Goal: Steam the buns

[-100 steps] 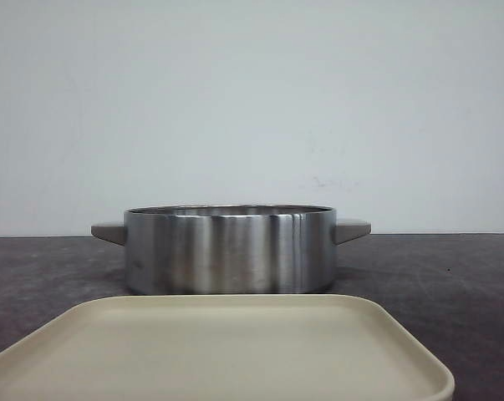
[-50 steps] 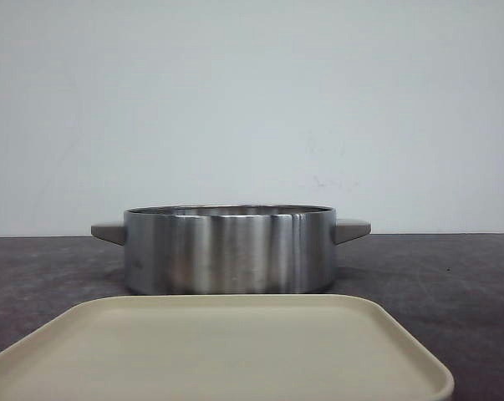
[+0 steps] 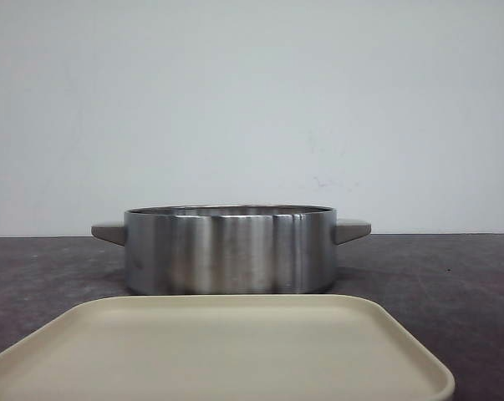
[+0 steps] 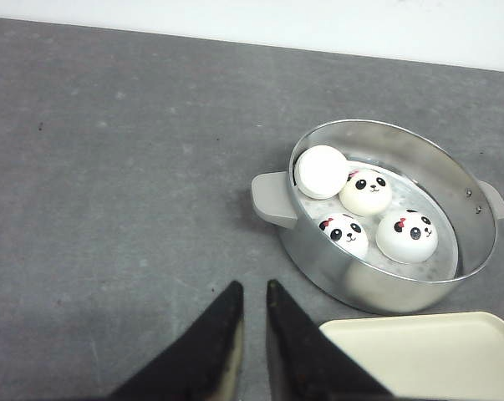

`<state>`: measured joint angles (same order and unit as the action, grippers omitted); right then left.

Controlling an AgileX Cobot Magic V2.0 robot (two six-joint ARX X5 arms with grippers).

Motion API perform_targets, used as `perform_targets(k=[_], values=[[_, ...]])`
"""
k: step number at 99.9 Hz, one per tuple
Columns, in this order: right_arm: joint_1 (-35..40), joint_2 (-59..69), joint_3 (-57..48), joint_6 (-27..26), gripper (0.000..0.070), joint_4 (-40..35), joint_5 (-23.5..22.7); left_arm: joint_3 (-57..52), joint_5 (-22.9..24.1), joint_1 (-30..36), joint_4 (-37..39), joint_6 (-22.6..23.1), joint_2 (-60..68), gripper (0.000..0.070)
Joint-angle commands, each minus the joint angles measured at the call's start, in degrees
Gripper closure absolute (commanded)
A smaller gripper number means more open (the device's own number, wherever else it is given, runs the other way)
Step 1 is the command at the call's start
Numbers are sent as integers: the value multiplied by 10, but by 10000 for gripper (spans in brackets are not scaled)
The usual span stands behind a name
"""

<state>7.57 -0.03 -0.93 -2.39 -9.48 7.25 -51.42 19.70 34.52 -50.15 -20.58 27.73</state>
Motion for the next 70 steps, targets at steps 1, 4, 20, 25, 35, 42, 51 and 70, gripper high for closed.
perform_targets(k=[1,4,20,25,35,42,51,70], values=[[-5,2,3,16,686,-2,5,-6,4,4,4,0,2,700],[-7,2,3,21,686,-2,2,-6,4,4,4,0,1,700],[-7,2,3,30,685,-2,-24,-6,4,4,4,0,2,700],[-7,2,3,30,685,2,-28,-6,4,4,4,0,1,700],[-7,2,2,30,686,5,-28,-6,4,4,4,0,1,700],[-7,2,2,30,686,5,-28,-6,4,4,4,0,2,700],[-7,2,2,30,686,5,-28,-6,4,4,4,0,1,700],[-7,2,2,30,685,4,-28,-6,4,4,4,0,1,700]])
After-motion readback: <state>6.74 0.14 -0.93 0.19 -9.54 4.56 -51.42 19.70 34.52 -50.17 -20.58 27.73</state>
